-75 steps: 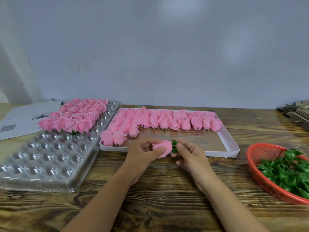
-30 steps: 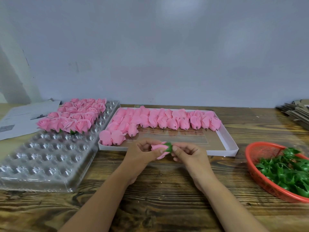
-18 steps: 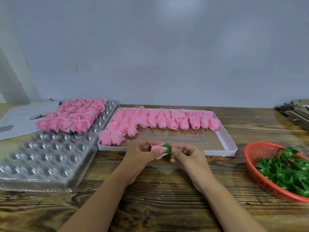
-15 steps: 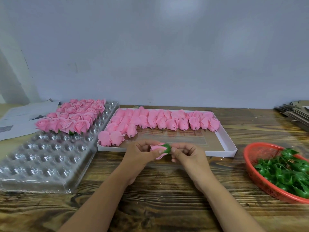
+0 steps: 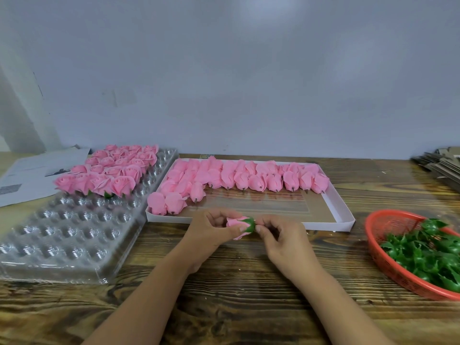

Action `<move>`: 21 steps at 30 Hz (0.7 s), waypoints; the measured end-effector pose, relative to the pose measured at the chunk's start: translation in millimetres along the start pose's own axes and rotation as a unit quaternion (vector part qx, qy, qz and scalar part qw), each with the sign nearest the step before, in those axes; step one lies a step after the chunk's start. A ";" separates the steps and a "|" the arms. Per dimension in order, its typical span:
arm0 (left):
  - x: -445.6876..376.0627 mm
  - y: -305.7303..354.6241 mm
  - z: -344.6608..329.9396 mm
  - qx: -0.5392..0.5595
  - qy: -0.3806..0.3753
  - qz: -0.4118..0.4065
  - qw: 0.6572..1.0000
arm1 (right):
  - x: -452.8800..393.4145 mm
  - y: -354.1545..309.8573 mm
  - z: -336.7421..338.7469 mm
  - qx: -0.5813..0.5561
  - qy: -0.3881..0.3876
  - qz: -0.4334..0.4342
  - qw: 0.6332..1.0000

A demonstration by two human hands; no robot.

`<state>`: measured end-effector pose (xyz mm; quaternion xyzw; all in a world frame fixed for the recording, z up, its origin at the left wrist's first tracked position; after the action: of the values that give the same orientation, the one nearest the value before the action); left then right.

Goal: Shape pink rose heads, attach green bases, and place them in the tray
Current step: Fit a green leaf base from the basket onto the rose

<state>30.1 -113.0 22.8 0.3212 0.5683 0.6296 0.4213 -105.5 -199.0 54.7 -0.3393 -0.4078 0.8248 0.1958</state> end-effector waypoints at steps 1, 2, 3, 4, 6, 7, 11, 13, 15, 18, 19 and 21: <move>-0.2 -0.4 -0.1 0.000 -0.001 0.000 1.000 | 0.0 -0.1 -0.2 0.002 0.000 -0.001 1.000; -0.2 -1.0 -0.1 0.000 -0.001 0.001 1.000 | 0.2 0.1 -0.5 0.003 0.000 -0.003 1.000; -0.3 -1.4 0.3 -0.003 0.000 0.002 1.000 | 0.3 0.6 -0.8 0.004 -0.001 -0.004 1.000; -0.3 -2.0 0.4 -0.007 0.000 0.004 1.000 | 0.3 1.2 -1.2 0.007 -0.004 -0.006 1.000; -0.5 -3.2 0.6 -0.015 0.002 0.007 1.000 | 0.1 1.3 -1.8 0.014 -0.010 -0.009 1.000; -0.6 -3.5 1.0 -0.018 0.004 0.006 1.000 | 0.0 0.7 -2.3 0.016 -0.013 -0.006 1.000; 0.1 -4.2 1.3 -0.019 0.008 0.006 1.000 | -0.2 -2.8 -6.1 0.026 -0.034 0.000 0.999; 0.2 -4.7 1.2 -0.016 0.005 0.007 1.000 | 0.1 -3.5 -6.2 0.034 -0.038 0.003 0.999; 0.3 -4.5 0.4 -0.007 0.001 0.006 1.000 | 0.7 -5.0 -5.3 0.039 -0.035 0.010 0.999; 1.1 -2.8 -0.8 0.000 -0.002 0.004 1.000 | 0.5 -5.7 -5.5 0.047 -0.032 0.013 0.998; 1.3 -1.9 -0.4 0.002 0.001 0.004 1.000 | 0.3 -4.7 -5.9 0.048 -0.032 0.012 0.998; 1.0 -0.1 0.2 0.001 0.004 0.002 1.000 | 0.2 -1.7 -5.7 0.036 -0.025 0.003 0.999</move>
<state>29.9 -111.9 22.6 0.3200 0.5701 0.6311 0.4174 -101.5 -194.8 53.5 -0.3124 -0.3816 0.8479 0.1947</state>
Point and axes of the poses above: each hand's wrist, its own x-axis away from the middle knuckle, its own z-axis out of the back of the hand, y = z × x, the point moved 9 cm from there along -x, towards the middle knuckle, and after that the axes turned 12 degrees about -x, right-handed, at the moved point
